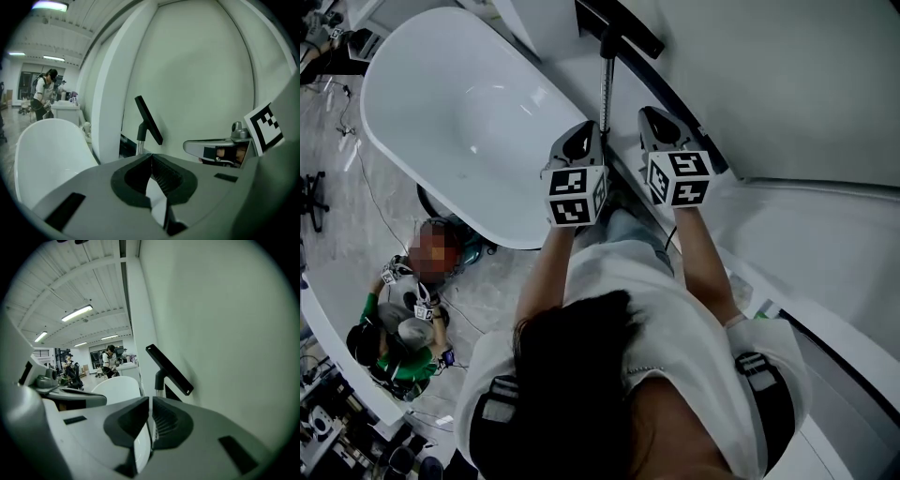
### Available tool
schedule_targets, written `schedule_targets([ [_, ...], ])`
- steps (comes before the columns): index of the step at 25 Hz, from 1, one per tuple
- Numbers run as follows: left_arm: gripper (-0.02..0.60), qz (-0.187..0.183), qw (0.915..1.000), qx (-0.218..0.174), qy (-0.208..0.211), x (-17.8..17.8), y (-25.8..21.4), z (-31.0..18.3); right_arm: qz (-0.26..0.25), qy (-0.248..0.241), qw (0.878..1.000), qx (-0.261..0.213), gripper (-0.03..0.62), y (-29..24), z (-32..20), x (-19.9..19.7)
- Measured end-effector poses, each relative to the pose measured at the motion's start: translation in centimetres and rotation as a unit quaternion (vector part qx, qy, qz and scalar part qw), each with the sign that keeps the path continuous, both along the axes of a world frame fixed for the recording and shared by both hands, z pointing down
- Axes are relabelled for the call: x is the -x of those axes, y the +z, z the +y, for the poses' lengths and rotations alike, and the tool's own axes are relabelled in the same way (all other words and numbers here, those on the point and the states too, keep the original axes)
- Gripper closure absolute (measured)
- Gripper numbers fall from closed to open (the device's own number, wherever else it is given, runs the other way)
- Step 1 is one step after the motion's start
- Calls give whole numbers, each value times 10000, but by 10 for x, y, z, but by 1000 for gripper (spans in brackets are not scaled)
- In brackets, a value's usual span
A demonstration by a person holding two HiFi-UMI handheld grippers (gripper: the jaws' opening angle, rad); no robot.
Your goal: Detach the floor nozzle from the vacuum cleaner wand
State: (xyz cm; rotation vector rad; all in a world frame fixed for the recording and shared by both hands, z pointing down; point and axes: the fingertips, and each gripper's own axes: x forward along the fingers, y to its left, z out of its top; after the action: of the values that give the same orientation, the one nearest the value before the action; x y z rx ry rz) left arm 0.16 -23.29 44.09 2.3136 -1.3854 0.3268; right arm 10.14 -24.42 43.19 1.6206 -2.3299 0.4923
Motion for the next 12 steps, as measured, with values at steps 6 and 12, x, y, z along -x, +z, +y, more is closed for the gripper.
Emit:
schedule_targets([
  [6, 577, -50, 9999, 157, -22, -11, 10, -27, 53, -145, 9999, 37, 576, 1, -36, -7],
  [12, 577, -174, 9995, 268, -53, -24, 21, -60, 143, -299, 9994, -10, 509, 0, -75, -17],
])
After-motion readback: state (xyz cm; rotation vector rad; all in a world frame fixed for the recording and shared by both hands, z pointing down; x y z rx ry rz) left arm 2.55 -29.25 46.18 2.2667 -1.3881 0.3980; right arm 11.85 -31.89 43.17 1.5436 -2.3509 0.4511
